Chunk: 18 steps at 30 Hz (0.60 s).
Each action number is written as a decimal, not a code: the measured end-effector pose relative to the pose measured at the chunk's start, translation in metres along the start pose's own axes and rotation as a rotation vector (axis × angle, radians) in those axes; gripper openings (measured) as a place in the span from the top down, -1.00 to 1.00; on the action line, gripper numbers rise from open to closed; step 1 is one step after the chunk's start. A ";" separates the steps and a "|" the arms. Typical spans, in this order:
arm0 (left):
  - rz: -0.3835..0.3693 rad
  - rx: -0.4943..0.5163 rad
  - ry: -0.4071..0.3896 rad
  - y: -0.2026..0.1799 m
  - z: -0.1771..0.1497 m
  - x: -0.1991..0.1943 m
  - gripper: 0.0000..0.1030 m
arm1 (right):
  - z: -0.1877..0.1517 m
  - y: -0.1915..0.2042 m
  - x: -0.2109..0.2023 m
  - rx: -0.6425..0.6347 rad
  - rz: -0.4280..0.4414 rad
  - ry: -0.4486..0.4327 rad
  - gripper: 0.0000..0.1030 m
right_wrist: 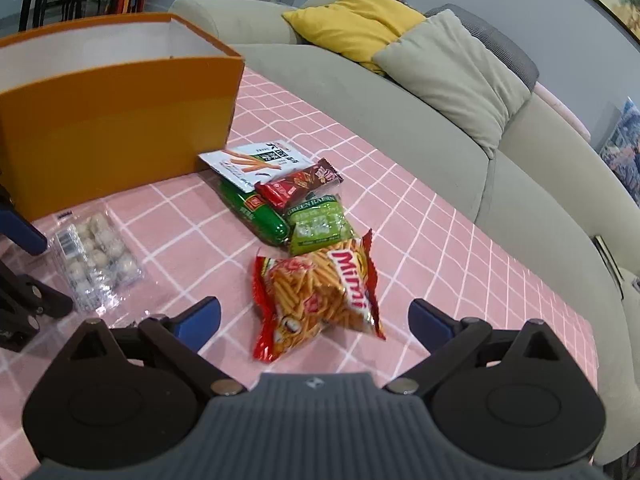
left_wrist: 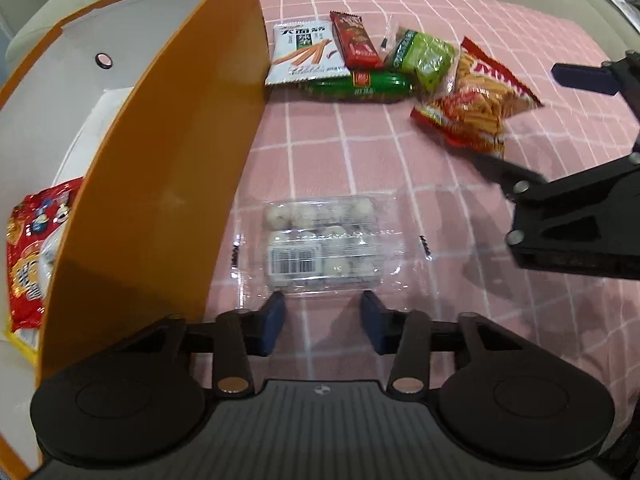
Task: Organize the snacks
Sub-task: 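Grasp the Mimi snack bag with the right gripper while the left approaches the sweets tray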
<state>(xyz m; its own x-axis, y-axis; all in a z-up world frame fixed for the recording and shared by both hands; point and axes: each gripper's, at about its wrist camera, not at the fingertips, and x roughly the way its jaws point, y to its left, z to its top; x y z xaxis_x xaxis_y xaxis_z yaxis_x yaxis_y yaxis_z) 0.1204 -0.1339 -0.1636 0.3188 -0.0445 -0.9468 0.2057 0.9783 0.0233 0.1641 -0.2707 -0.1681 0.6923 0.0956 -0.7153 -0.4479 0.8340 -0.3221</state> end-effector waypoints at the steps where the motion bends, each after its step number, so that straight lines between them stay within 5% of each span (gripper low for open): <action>1: -0.005 -0.003 -0.004 -0.001 0.003 0.001 0.16 | 0.001 -0.001 0.004 -0.005 0.002 0.001 -0.88; 7: -0.090 0.008 -0.027 -0.003 0.020 0.004 0.36 | 0.003 -0.005 0.025 -0.022 0.020 0.027 -0.81; 10: -0.159 0.004 -0.031 -0.006 0.023 0.006 0.39 | 0.002 -0.008 0.033 -0.001 0.035 0.055 -0.60; 16: -0.137 0.020 -0.033 -0.007 0.023 0.006 0.39 | -0.001 -0.012 0.026 0.077 0.062 0.057 -0.16; 18: -0.134 0.001 -0.028 -0.006 0.025 0.005 0.25 | -0.001 -0.014 0.019 0.116 0.068 0.059 -0.01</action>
<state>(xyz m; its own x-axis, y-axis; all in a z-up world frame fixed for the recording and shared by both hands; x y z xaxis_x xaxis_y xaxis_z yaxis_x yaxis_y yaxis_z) 0.1436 -0.1446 -0.1608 0.3144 -0.1800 -0.9321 0.2491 0.9631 -0.1020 0.1834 -0.2813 -0.1780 0.6266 0.1244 -0.7694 -0.4217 0.8843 -0.2004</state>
